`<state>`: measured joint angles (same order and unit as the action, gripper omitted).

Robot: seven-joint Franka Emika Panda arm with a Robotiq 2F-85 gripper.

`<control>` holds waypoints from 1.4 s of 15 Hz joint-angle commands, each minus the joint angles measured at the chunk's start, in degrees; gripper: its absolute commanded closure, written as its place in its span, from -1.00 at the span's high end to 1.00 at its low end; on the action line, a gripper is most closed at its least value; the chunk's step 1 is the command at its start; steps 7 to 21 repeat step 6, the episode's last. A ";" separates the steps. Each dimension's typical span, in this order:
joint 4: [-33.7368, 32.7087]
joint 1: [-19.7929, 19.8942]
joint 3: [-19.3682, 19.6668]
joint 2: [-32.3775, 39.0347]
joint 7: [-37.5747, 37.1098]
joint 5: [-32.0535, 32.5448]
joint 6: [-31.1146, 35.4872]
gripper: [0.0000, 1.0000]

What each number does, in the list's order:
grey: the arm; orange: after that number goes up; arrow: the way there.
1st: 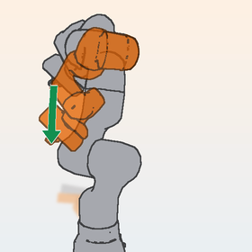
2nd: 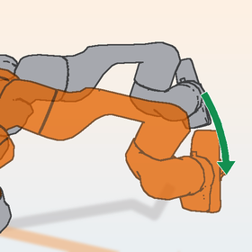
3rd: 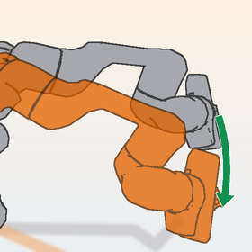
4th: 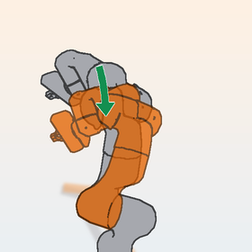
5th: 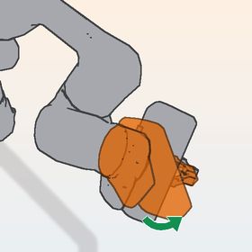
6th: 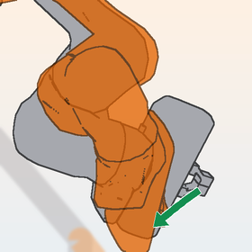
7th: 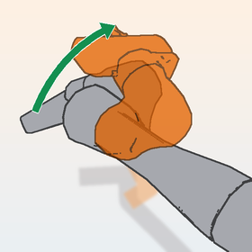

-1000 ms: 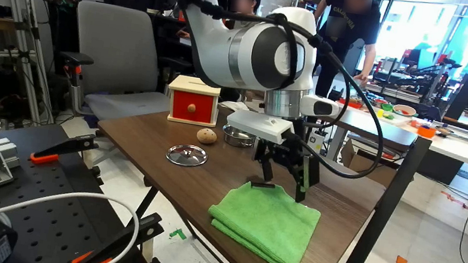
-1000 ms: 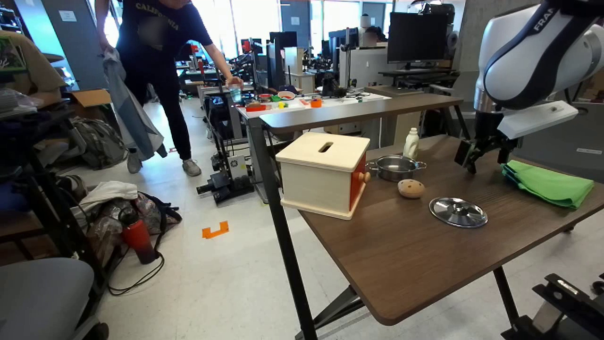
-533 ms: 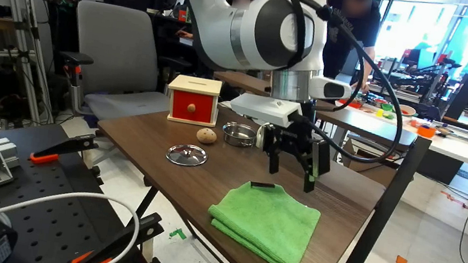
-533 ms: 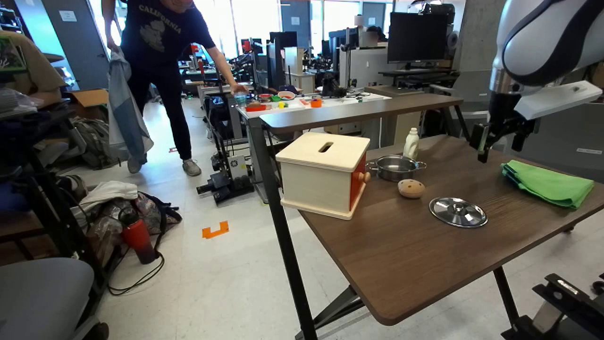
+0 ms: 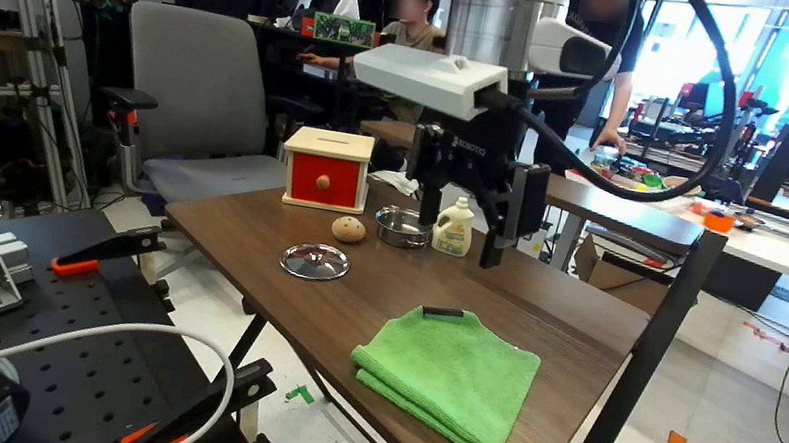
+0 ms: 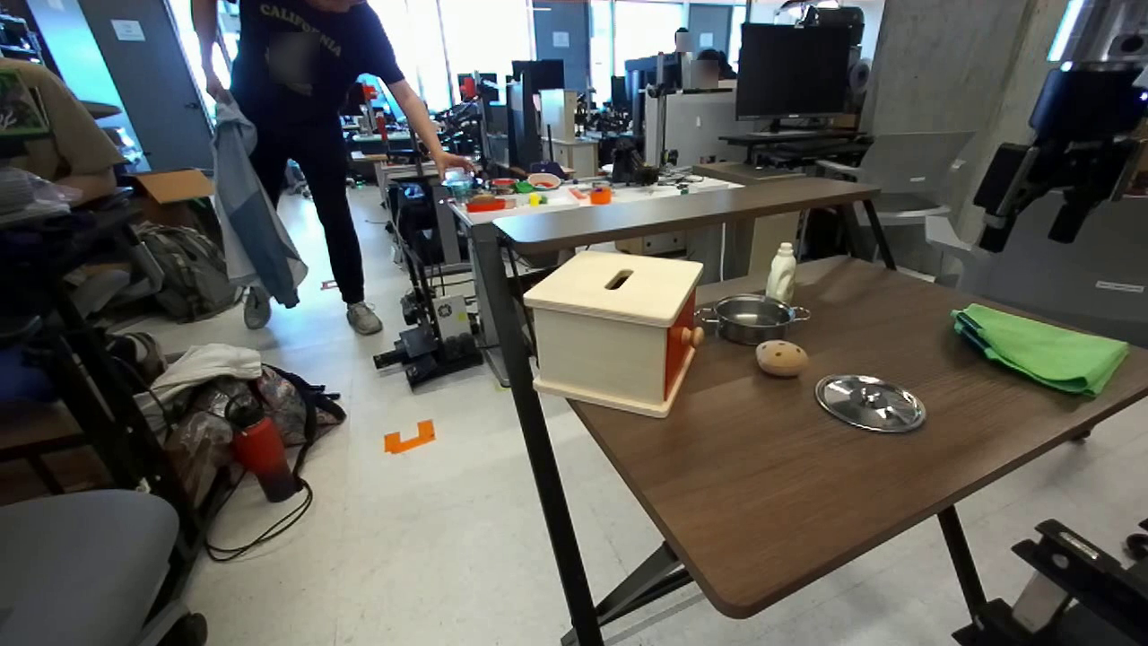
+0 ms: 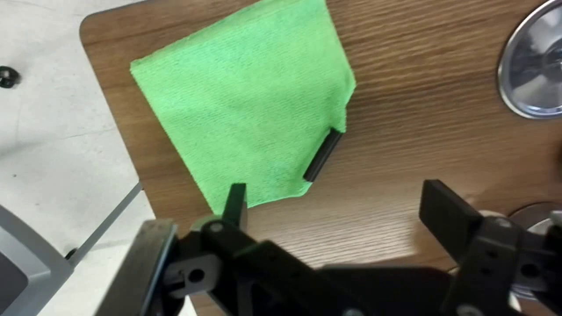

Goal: Use the green towel to wipe the table

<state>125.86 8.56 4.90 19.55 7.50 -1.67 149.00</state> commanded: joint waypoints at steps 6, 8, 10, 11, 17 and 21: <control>1.45 0.20 -1.22 -1.11 0.39 -0.57 -0.87 1.00; 1.45 0.20 -1.22 -1.11 0.39 -0.57 -0.87 1.00; 1.45 0.20 -1.22 -1.11 0.39 -0.57 -0.87 1.00; 1.45 0.20 -1.22 -1.11 0.39 -0.57 -0.87 1.00; 1.45 0.20 -1.22 -1.11 0.39 -0.57 -0.87 1.00; 1.45 0.20 -1.22 -1.11 0.39 -0.57 -0.87 1.00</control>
